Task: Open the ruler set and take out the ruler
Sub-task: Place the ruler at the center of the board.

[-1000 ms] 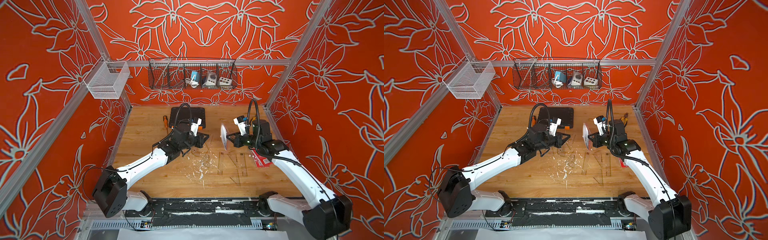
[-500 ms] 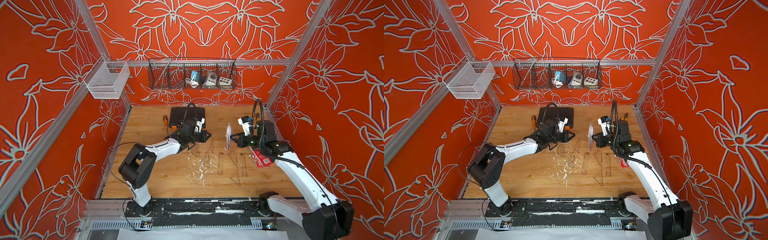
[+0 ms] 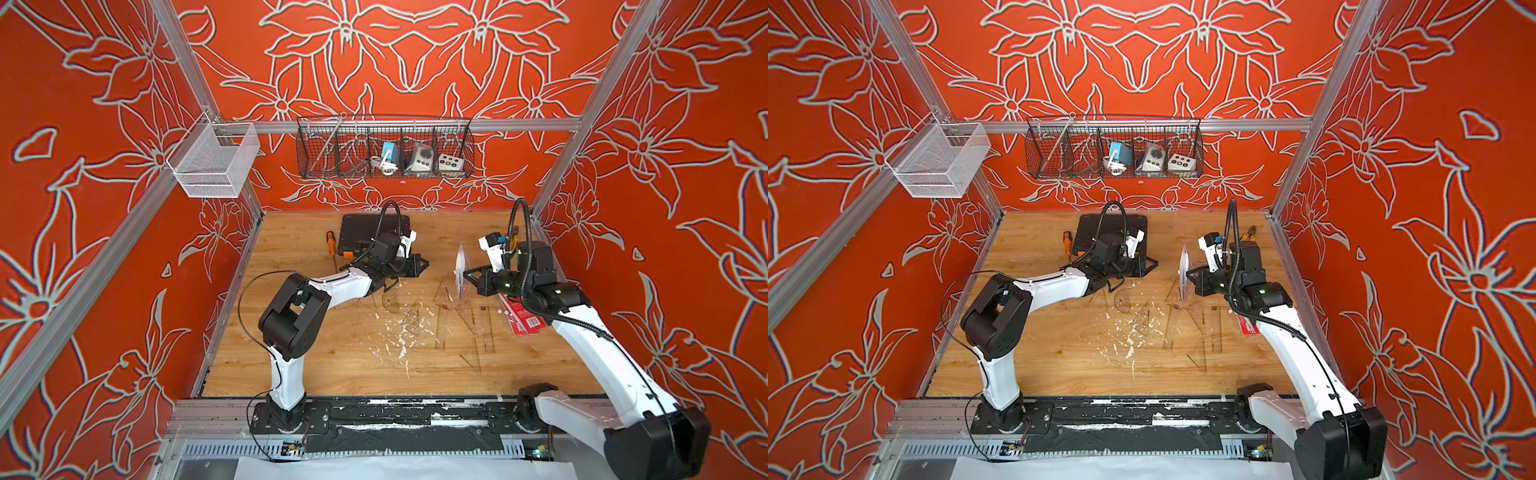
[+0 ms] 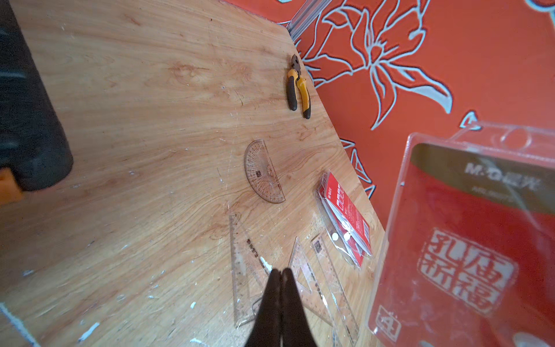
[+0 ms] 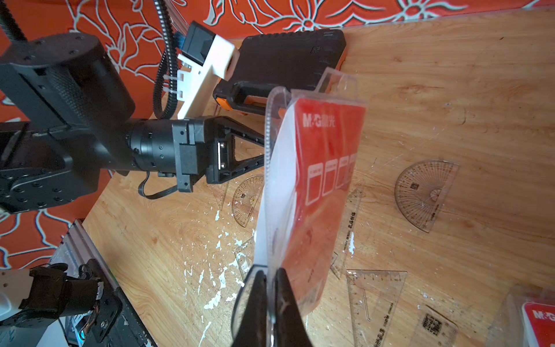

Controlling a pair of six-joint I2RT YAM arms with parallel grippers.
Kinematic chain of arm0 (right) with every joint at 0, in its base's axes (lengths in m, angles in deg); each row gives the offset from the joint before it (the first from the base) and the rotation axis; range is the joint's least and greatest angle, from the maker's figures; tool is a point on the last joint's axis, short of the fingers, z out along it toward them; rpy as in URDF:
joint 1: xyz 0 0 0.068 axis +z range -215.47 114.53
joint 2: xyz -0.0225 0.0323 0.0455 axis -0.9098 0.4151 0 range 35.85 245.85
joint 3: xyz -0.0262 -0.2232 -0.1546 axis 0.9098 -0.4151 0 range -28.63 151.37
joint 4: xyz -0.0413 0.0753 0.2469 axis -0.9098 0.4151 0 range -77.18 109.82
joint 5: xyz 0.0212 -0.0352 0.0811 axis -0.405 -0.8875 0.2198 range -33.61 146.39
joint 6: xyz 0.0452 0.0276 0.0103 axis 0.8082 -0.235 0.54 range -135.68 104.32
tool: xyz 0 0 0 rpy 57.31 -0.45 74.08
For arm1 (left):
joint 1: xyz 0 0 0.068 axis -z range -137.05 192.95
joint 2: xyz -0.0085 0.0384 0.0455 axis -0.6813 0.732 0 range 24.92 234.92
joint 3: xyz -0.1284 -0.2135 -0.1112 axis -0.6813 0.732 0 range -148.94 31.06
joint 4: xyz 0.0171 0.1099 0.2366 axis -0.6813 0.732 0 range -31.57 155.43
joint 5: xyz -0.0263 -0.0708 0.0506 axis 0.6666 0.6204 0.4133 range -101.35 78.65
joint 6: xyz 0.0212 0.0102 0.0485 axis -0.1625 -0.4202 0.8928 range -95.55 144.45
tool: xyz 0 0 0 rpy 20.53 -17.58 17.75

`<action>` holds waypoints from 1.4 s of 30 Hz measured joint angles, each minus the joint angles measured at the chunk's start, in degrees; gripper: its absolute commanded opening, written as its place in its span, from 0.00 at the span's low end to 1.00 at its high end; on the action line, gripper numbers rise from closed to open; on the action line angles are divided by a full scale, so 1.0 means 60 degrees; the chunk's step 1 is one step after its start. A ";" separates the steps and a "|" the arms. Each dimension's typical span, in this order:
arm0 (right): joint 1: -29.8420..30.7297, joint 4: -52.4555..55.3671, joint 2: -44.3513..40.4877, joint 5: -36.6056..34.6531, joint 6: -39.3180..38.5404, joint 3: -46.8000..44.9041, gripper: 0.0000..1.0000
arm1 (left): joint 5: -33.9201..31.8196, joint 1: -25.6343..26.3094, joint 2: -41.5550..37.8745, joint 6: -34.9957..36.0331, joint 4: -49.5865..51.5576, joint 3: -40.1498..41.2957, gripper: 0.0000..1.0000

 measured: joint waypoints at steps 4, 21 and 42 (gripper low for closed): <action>-0.0026 0.0000 -0.0098 0.0076 0.0000 0.0000 0.00 | 0.0033 0.0066 -0.0117 0.0073 0.0011 0.0204 0.09; -0.0087 0.0131 -0.0408 0.0149 0.0000 0.0000 0.00 | -0.1876 0.2000 0.1490 0.1435 0.1840 -0.1308 0.16; -0.0255 0.0219 -0.0484 0.0226 -0.0029 -0.0153 0.00 | -0.2495 0.2218 0.2947 0.1756 0.2747 -0.2670 0.16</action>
